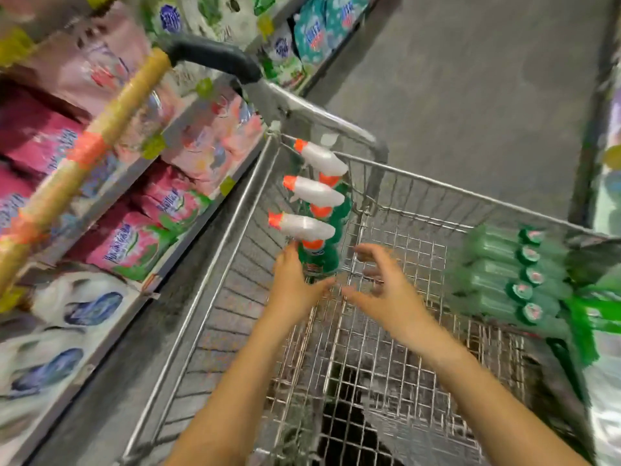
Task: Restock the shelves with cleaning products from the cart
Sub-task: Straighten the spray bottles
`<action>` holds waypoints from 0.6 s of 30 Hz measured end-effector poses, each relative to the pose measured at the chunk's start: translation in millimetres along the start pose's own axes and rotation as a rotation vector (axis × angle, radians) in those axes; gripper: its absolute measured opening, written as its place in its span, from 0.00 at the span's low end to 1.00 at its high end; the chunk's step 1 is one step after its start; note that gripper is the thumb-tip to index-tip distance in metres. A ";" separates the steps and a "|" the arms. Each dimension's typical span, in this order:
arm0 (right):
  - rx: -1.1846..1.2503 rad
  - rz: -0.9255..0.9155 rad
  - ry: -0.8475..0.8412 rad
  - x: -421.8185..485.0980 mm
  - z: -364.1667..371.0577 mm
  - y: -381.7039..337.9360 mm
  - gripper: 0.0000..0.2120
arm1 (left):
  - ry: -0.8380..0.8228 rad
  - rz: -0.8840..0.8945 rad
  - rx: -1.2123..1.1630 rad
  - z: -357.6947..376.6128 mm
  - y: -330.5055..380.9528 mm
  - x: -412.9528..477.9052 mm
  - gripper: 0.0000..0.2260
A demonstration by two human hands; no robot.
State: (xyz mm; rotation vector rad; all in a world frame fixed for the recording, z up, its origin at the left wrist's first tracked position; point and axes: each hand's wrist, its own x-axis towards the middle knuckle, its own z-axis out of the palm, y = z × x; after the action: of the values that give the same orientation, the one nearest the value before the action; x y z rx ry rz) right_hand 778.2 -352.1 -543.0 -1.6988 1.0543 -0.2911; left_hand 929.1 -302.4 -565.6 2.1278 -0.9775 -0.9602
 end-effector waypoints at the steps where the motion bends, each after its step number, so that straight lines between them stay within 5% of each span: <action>1: -0.064 -0.014 -0.028 14.5 5.7 7.9 0.30 | -0.008 -0.014 -0.027 4.8 -3.3 9.5 0.31; 7: -0.196 -0.073 -0.094 66.2 39.4 40.5 0.40 | 0.101 -0.035 -0.089 20.9 -24.1 36.8 0.15; 13: -0.218 -0.078 0.003 80.3 55.4 51.5 0.34 | 0.111 -0.029 -0.022 21.1 -26.3 34.4 0.13; 18: -0.081 -0.084 -0.110 63.7 43.6 53.0 0.32 | 0.118 0.006 0.065 8.8 -14.3 11.5 0.14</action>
State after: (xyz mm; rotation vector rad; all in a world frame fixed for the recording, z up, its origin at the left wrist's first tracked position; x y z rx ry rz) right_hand 816.7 -374.4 -625.3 -1.8137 0.9261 -0.2092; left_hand 932.8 -305.7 -585.4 2.2070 -0.9685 -0.8001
